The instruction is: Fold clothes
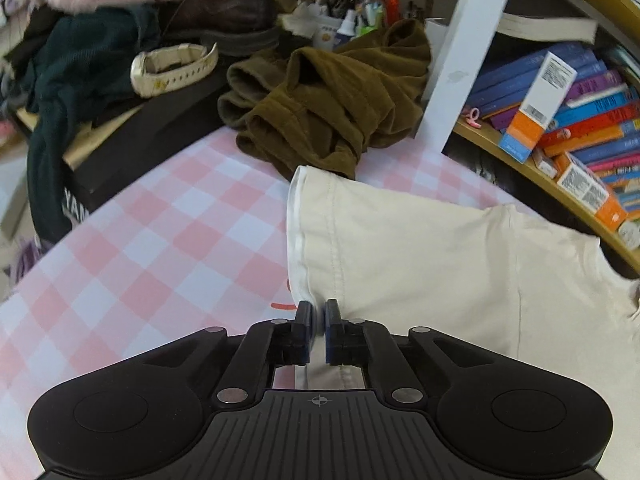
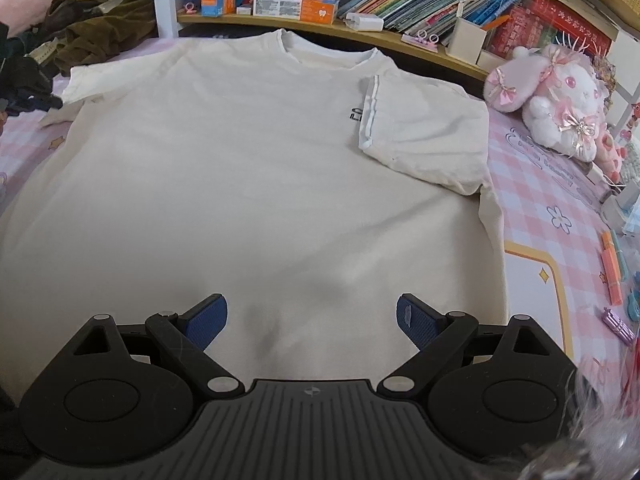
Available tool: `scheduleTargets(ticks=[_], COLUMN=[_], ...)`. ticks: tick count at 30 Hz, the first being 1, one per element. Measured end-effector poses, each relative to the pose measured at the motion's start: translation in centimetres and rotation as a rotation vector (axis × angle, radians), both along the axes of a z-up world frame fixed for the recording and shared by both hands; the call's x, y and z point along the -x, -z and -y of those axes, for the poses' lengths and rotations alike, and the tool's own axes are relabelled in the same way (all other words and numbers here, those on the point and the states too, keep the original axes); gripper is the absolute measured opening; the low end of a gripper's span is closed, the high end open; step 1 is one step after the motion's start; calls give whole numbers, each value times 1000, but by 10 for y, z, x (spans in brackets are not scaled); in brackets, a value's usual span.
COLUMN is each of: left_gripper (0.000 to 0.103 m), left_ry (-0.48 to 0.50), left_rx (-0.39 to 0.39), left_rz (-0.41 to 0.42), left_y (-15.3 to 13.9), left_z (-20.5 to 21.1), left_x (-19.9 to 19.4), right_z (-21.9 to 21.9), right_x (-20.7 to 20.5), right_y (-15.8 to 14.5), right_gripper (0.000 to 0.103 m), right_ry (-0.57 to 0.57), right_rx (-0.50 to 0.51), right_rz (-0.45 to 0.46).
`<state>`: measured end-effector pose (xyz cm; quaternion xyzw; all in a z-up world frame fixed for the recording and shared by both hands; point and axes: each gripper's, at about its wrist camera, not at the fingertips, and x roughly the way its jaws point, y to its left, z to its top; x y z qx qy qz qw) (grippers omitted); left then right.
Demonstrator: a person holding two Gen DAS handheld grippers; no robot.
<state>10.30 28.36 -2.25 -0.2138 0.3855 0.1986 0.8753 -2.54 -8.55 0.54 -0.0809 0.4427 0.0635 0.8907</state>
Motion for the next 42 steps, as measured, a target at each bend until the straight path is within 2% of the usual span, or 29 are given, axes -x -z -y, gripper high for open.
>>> scheduleTargets(ticks=[4, 7, 11, 14, 16, 17, 19, 20, 21, 24, 31, 42], left_gripper=[4, 4, 4, 5, 9, 19, 68, 74, 75, 76, 76, 75], left_ry=[-26, 37, 178, 342, 456, 513, 626, 683, 704, 715, 530, 378], left_rx=[120, 142, 116, 71, 39, 23, -10, -26, -41, -17, 28, -65], left_rz=[114, 178, 239, 200, 167, 150, 116, 99, 95, 84, 83, 76], left_y=[-14, -34, -64, -61, -57, -55, -51, -49, -46, -38, -34, -33], left_z=[-6, 7, 54, 112, 152, 172, 212, 232, 241, 237, 191, 125], left_x=[3, -8, -27, -32, -34, -35, -38, -39, -35, -24, -20, 17], right_z=[8, 14, 17, 19, 21, 22, 24, 25, 27, 31, 39, 24], right_x=[1, 2, 3, 3, 2, 2, 1, 1, 1, 1, -2, -14], right_y=[-1, 0, 0, 0, 0, 0, 0, 1, 1, 2, 6, 9], right_gripper=[92, 92, 92, 92, 92, 92, 92, 92, 92, 92, 92, 92], right_ry=[32, 48, 47, 40, 37, 36, 32, 33, 35, 39, 41, -41], right_rx=[-23, -41, -53, -62, -67, -70, -75, -77, -79, -86, -102, -81], right_rz=[4, -5, 1, 5, 6, 6, 4, 1, -2, -11, -33, -53])
